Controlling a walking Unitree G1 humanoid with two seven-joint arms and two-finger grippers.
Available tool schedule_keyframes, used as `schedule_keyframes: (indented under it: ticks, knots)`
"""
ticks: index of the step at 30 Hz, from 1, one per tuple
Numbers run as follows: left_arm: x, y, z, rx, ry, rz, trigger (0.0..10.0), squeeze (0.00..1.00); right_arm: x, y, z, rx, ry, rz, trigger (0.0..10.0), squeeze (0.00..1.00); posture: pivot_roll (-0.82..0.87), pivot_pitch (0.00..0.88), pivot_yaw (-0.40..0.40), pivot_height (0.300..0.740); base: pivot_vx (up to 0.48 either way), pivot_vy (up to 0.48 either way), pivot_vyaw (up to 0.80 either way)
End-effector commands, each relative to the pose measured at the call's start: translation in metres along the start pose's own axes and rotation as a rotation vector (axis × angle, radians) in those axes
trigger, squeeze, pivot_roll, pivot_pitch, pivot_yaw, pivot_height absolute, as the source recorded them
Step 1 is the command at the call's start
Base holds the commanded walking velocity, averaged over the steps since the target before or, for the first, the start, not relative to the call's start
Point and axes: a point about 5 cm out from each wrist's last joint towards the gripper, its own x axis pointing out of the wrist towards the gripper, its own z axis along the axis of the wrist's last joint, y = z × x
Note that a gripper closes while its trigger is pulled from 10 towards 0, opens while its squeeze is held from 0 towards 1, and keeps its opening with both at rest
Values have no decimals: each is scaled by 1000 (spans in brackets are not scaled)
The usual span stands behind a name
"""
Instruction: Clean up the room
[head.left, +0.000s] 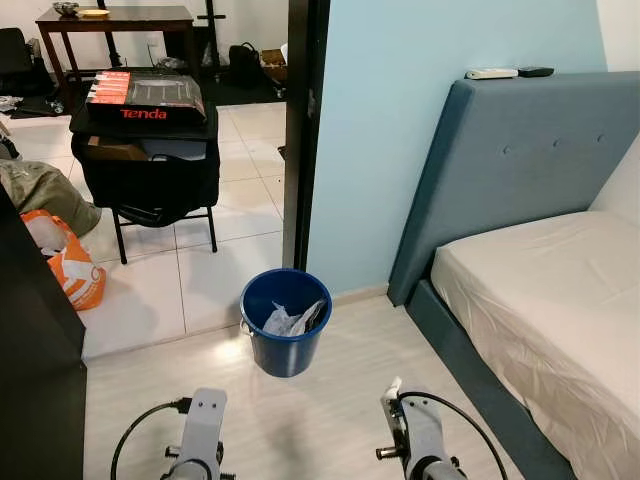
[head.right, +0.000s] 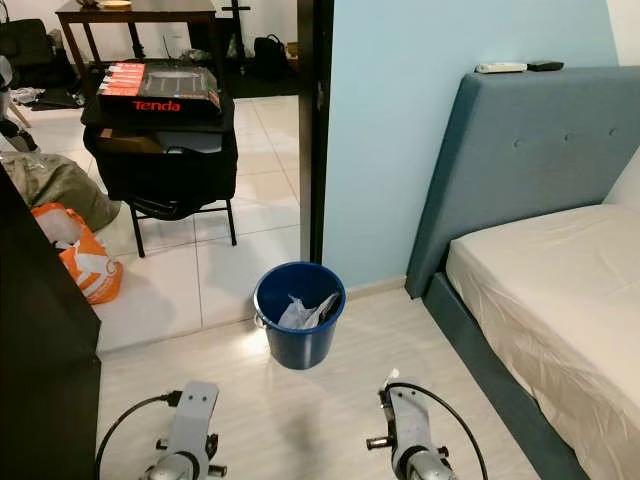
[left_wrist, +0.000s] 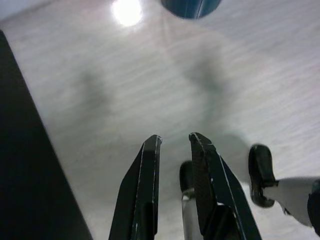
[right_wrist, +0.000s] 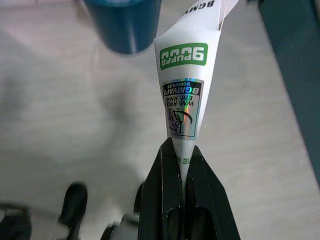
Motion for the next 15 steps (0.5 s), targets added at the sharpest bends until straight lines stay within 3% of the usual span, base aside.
schedule_keyframes:
  ticks: [1,5,15]
  knots:
    - [-1,3,-1,8,-10,-3,10000,0,1,-2,7,-9,-37,0,10000,0,27,85,-57,740,0,0,0]
    - [-2,8,-2,5,-14,9,10000,0,2,-3,14,-18,-68,0,10000,0,23,89,-61,740,0,0,0]
    - [-3,5,-2,-7,-30,12,10000,0,4,0,17,-27,-72,9,10000,0,26,92,-72,740,0,0,0]
